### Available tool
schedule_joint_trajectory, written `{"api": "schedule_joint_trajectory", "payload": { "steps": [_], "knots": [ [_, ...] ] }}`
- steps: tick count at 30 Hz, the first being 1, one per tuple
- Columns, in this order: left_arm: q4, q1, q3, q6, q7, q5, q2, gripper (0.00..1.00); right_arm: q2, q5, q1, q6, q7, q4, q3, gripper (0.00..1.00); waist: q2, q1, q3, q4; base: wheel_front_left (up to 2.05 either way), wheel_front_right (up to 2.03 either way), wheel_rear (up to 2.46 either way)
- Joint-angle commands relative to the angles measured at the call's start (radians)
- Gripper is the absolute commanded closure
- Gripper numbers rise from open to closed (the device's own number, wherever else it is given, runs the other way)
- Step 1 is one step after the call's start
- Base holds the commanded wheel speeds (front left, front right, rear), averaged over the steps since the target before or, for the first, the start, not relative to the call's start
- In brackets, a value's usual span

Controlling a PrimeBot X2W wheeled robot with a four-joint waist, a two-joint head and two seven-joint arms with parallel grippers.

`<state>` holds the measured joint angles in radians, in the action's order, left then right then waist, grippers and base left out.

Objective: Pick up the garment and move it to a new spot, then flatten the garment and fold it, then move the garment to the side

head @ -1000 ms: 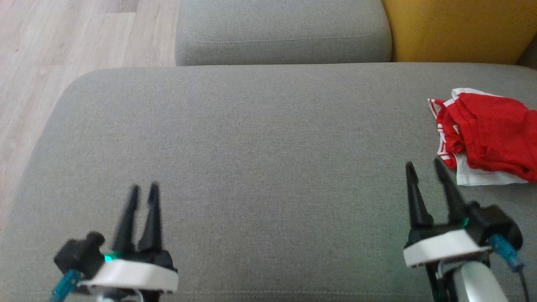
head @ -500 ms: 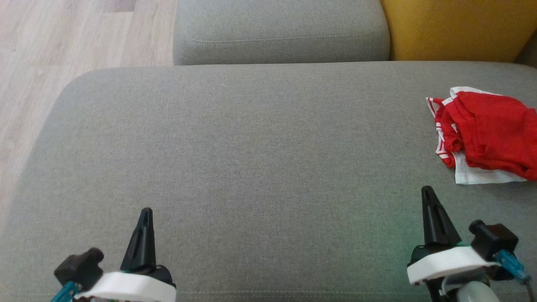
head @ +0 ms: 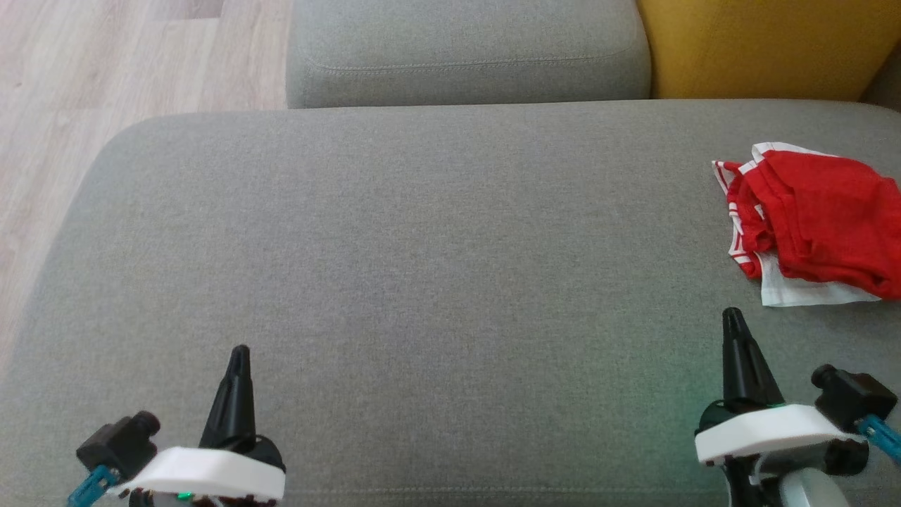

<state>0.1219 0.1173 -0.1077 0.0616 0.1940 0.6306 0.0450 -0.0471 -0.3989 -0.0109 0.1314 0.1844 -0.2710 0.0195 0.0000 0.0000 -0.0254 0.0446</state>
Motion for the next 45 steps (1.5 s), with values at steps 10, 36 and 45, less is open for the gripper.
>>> {"api": "schedule_joint_trajectory", "payload": {
  "steps": [10,36,45],
  "knots": [
    [-0.014,-0.067,0.034,0.013,-0.028,0.118,0.017,1.0,-0.009,-0.143,0.056,0.0,-0.033,0.032,-0.013,1.0,0.0,0.0,0.003,-0.005,0.0,0.0,0.0],
    [0.025,-0.112,0.075,0.03,-0.098,0.383,0.024,1.0,-0.012,-0.462,0.074,0.0,-0.106,0.031,-0.043,1.0,0.0,0.0,0.011,-0.016,0.0,0.0,0.0],
    [0.039,-0.128,0.091,0.035,-0.124,0.474,0.025,1.0,-0.012,-0.571,0.08,0.0,-0.132,0.03,-0.054,1.0,0.0,0.0,0.013,-0.02,0.0,0.0,0.0]
  ]
}}
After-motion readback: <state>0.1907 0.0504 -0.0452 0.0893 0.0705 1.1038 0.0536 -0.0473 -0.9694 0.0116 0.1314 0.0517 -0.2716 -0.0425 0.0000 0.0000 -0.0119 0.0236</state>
